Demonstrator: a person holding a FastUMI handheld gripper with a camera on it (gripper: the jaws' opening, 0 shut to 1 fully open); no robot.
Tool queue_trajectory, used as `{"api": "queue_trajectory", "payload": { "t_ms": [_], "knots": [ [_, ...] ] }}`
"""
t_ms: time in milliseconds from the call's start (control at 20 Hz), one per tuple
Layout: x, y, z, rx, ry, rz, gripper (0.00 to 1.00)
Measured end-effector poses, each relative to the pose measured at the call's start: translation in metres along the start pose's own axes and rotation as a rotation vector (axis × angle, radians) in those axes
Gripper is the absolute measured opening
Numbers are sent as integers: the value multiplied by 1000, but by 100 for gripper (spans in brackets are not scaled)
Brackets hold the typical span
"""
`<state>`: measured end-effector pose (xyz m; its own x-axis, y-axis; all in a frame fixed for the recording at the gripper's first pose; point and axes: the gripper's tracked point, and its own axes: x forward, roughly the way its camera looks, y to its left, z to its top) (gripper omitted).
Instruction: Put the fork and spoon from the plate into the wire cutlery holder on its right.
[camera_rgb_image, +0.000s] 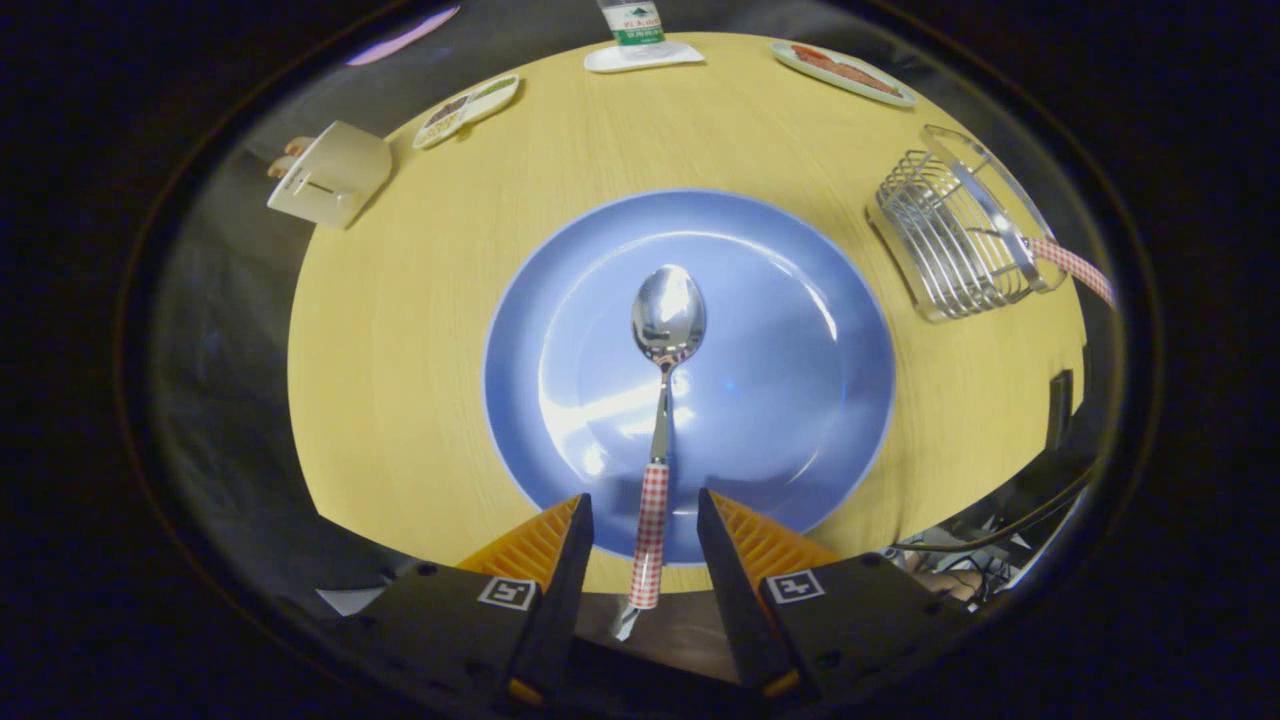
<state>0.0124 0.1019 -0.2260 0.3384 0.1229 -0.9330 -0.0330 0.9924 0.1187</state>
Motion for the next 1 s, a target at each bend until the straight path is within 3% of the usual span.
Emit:
{"api": "queue_trajectory", "payload": {
  "t_ms": [150,300,350,500,1000],
  "knots": [
    [3,-10,0,1,9,-46,43],
    [7,-13,-4,-6,12,-41,18],
    [6,-12,-6,-16,14,-34,16],
    [-3,-16,-10,-60,29,-29,11],
    [-73,-23,-1,-77,-28,43,11]
  ]
}}
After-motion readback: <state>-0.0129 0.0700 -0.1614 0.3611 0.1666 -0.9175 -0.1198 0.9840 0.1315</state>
